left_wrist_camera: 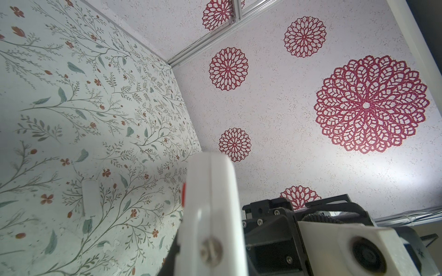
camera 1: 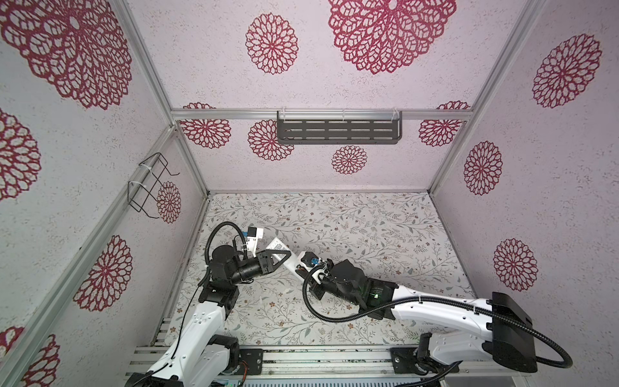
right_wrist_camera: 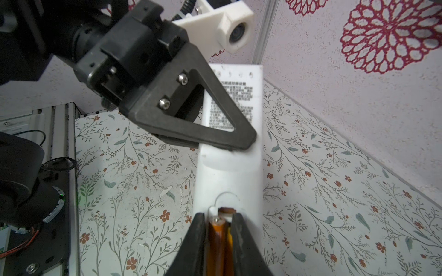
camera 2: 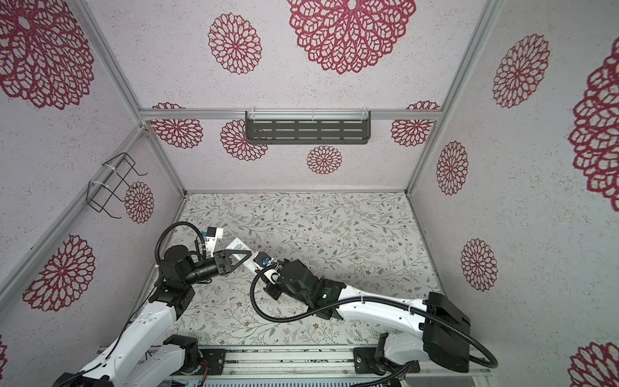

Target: Load the batteries into the remote control

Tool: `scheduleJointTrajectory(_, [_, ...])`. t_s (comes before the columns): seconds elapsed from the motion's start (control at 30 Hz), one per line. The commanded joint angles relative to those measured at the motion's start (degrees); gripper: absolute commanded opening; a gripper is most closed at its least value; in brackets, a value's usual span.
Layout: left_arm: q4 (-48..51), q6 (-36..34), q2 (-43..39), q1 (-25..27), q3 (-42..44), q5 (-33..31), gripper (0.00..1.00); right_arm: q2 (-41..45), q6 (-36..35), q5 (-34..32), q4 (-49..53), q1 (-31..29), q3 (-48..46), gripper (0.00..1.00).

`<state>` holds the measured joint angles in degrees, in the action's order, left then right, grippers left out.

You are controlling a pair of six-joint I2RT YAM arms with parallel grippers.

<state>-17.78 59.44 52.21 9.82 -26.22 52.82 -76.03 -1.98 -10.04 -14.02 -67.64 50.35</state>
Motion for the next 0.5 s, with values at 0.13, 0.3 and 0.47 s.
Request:
scheduleJointTrajectory(0.13, [-6.2,2.7,-0.7,0.8,-2.1,5.7,0.00,-0.5,-1.0,1.0,3.7,1.8,0.0,0.23])
scheduleJointTrajectory(0.3, [-6.2,2.6,-0.4,0.8,-2.1,5.6,0.00,0.3,-1.0,3.8,2.0,2.0,-0.8,0.24])
scheduleJointTrajectory(0.47, [-6.2,2.7,-0.6,0.8,-2.0,5.5,0.00,0.1,-1.0,3.6,2.7,2.1,-0.5,0.21])
